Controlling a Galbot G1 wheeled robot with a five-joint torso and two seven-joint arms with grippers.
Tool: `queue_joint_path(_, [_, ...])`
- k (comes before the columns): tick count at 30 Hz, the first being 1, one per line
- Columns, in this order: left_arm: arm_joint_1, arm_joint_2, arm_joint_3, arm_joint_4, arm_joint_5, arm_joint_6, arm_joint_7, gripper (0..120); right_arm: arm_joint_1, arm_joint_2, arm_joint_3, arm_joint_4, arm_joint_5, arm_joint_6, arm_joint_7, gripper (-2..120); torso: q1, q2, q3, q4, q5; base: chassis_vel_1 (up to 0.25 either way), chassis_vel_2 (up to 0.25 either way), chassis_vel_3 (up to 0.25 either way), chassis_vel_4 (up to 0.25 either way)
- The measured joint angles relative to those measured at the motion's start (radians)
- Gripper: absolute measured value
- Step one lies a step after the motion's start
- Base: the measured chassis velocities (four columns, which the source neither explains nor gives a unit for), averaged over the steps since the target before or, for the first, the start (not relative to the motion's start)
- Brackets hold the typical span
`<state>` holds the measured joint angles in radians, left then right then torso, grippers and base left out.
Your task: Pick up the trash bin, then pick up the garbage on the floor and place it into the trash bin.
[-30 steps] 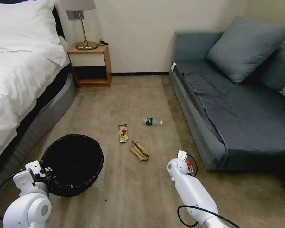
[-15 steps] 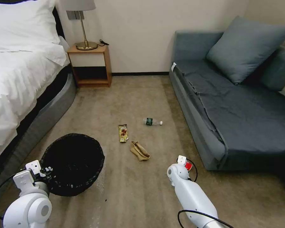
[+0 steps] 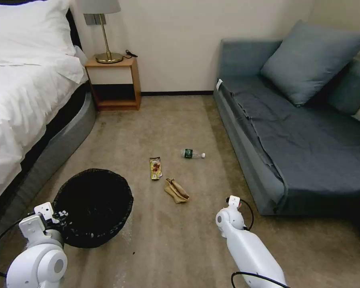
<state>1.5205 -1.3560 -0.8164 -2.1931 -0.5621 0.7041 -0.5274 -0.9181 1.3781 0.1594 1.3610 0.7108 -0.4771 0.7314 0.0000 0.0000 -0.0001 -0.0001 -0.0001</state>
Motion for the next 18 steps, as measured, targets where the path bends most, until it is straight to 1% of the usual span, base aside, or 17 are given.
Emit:
queue_joint_path(1, [-0.002, 0.0, 0.002, 0.005, 0.005, 0.0, -0.001, 3, -0.015, -0.022, -0.025, 0.103, 0.039, 0.018, -0.022, 0, 0.0, 0.0, 0.0, 0.0, 0.0001, 0.0, 0.0, 0.0, 0.0])
queue_joint_path(2, [-0.002, 0.0, 0.002, 0.005, 0.005, 0.0, -0.001, 3, -0.015, -0.022, -0.025, 0.103, 0.039, 0.018, -0.022, 0, 0.0, 0.0, 0.0, 0.0, 0.0001, 0.0, 0.0, 0.0, 0.0])
queue_joint_path(3, [-0.002, 0.0, 0.005, 0.007, 0.007, 0.0, -0.001, 3, -0.021, -0.033, -0.041, 0.169, 0.064, 0.035, -0.039, 0, 0.0, 0.0, 0.0, 0.0, 0.0003, 0.0, 0.0, 0.0, 0.0])
queue_joint_path(6, [-0.004, 0.0, 0.01, 0.009, 0.011, 0.0, 0.0, 3, -0.038, -0.069, -0.088, 0.375, 0.126, 0.096, -0.143, 0, 0.0, 0.0, 0.0, 0.0001, 0.0, 0.0, 0.0, 0.0, 0.0])
queue_joint_path(7, [-0.004, 0.0, 0.01, 0.009, 0.011, 0.0, 0.0, 3, -0.038, -0.069, -0.088, 0.375, 0.126, 0.096, -0.143, 0, 0.0, 0.0, 0.0, 0.0001, 0.0, 0.0, 0.0, 0.0, 0.0])
queue_joint_path(9, [-0.006, 0.0, 0.013, 0.01, 0.013, 0.001, -0.001, 3, -0.038, -0.096, -0.135, 0.521, 0.212, 0.121, -0.201, 0, 0.0, 0.0, 0.0, 0.0, -0.0001, 0.0, 0.0, 0.0, 0.0])
queue_joint_path(10, [-0.007, 0.001, 0.014, 0.01, 0.014, 0.001, -0.001, 3, -0.035, -0.103, -0.153, 0.559, 0.241, 0.128, -0.215, 0, 0.0, 0.0, 0.0, 0.0, 0.0, 0.0, 0.0, 0.0, 0.0])
queue_joint_path(11, [-0.007, 0.001, 0.014, 0.01, 0.014, 0.001, -0.001, 3, -0.035, -0.103, -0.153, 0.559, 0.241, 0.128, -0.215, 0, 0.0, 0.0, 0.0, 0.0, 0.0, 0.0, 0.0, 0.0, 0.0])
queue_joint_path(14, [-0.011, 0.001, 0.02, 0.01, 0.018, 0.003, -0.001, 3, -0.01, -0.117, -0.235, 0.688, 0.344, 0.154, -0.261, 0, 0.0, 0.0, 0.0, 0.0001, 0.0, 0.0, 0.0, 0.0, 0.0])
queue_joint_path(15, [-0.011, 0.001, 0.02, 0.01, 0.018, 0.003, -0.001, 3, -0.01, -0.117, -0.235, 0.688, 0.344, 0.154, -0.261, 0, 0.0, 0.0, 0.0, 0.0001, 0.0, 0.0, 0.0, 0.0, 0.0])
queue_joint_path(18, [-0.015, 0.0, 0.029, 0.011, 0.021, 0.006, -0.001, 3, 0.011, -0.115, -0.348, 0.694, 0.356, 0.211, -0.333, 0, 0.0, 0.0, 0.0, 0.0001, 0.0, 0.0, 0.0, 0.0, 0.0])
